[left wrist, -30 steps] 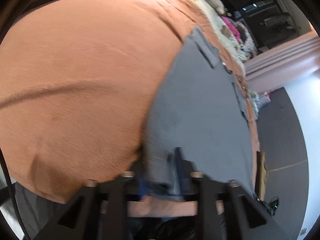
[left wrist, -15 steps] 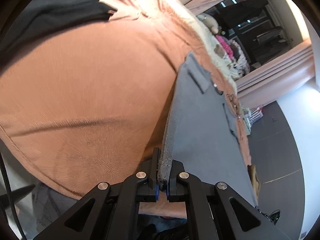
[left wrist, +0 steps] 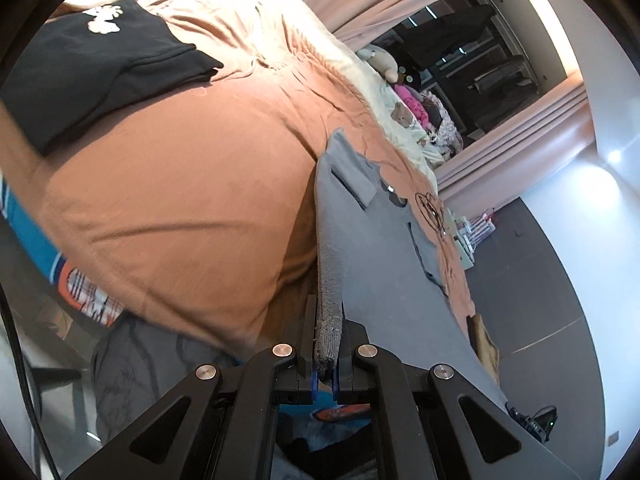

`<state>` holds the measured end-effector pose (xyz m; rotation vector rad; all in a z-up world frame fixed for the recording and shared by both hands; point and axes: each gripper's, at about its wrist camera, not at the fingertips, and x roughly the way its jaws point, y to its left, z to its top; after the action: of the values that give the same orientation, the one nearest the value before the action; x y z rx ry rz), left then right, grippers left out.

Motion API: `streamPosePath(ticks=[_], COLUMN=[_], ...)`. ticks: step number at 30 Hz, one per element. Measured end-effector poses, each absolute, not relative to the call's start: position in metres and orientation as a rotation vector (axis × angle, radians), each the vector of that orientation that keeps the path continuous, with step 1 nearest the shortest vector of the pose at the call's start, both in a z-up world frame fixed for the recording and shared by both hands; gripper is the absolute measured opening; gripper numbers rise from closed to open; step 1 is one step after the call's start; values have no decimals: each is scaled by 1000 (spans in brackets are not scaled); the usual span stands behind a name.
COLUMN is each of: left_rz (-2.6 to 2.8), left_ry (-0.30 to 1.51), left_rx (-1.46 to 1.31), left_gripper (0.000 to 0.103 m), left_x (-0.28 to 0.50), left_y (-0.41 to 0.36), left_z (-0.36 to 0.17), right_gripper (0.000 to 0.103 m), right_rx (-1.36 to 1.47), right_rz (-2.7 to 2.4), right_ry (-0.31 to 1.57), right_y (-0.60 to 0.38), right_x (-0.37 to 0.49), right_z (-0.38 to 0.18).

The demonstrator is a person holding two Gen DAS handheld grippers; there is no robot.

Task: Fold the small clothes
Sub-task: 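Close the left gripper on the hem while the right gripper grasps the hem too, then lift the hem with both grippers and fold it toward the collar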

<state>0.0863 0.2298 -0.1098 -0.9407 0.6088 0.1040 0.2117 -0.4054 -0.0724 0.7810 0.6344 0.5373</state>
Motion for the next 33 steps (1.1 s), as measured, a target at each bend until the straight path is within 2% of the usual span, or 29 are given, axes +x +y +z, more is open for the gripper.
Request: streamPosePath(ticks=[4,13,26,33], left_rz=[75,66,41,37], left_ry=[582,607,514,495], left_rx=[-1053,-990,-1009,-976], left_gripper=[4,4,3,3], left_x=[57,49,18,36], left_y=[228,210,215,220], left_z=[-111,-93,-69,-44], right_gripper=[0,0,0,0], right_rx=[844,813,848,828], right_rz=[543,503,538,565], right_ry=[656,661,613,589], right_y=[-414,-412,-424,-418], right_x=[197,178,182,200], right_z=[-73,-53,-46,-38])
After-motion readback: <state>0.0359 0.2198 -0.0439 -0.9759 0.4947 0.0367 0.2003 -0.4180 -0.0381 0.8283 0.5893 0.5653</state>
